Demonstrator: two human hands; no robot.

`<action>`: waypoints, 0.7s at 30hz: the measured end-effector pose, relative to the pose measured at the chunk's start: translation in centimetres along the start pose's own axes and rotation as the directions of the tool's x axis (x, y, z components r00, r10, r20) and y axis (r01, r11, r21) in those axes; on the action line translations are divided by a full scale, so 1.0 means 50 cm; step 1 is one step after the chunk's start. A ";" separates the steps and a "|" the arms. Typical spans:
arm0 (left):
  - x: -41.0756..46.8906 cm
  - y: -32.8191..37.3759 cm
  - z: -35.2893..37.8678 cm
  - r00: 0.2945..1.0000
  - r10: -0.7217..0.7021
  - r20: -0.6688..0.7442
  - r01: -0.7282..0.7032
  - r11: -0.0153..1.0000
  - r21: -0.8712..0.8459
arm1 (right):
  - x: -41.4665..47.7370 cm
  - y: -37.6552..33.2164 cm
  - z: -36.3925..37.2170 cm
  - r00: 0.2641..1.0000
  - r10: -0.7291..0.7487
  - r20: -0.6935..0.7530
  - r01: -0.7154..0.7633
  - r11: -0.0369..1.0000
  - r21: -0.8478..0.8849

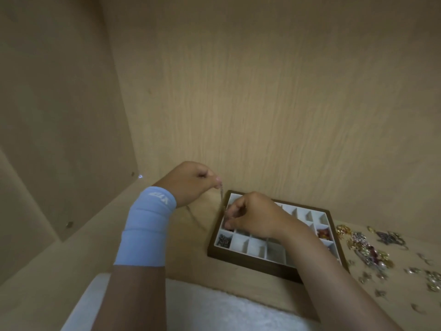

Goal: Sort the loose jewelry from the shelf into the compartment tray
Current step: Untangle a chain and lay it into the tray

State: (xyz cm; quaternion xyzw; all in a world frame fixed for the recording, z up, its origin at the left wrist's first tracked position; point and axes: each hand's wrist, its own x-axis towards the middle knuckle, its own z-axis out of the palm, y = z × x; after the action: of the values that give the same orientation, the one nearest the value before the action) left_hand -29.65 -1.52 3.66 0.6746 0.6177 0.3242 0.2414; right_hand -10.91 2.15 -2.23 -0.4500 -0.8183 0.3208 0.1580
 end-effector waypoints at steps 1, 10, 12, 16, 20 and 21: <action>0.003 0.002 0.008 1.000 0.008 0.020 -0.008 1.000 0.009 | -0.001 -0.003 -0.003 1.000 -0.013 -0.002 0.013 0.999 0.035; 0.008 -0.008 0.015 0.988 -0.107 0.110 0.093 0.988 0.122 | 0.001 -0.001 -0.018 0.980 -0.042 -0.193 0.088 0.969 0.232; -0.004 -0.020 -0.010 0.965 -0.222 0.142 0.198 0.966 0.167 | 0.002 0.009 -0.021 0.983 -0.004 -0.184 0.041 0.979 0.202; -0.031 -0.036 -0.060 0.941 -0.326 0.091 0.313 0.941 0.129 | 0.005 0.023 -0.013 0.993 0.040 -0.107 -0.024 0.989 0.148; -0.032 -0.043 -0.067 0.970 -0.243 0.020 0.241 0.967 0.081 | 0.002 0.017 -0.005 1.000 0.019 0.010 -0.019 0.999 0.047; -0.029 -0.039 -0.058 0.977 -0.209 0.034 0.207 0.977 0.057 | 0.001 0.014 -0.008 1.000 0.011 0.024 -0.012 1.000 0.023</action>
State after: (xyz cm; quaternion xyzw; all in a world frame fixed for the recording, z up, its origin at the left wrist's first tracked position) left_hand -33.15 -2.94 4.00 0.6189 0.6883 0.2671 0.2681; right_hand -10.27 2.59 -2.41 -0.4490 -0.8138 0.3364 0.1515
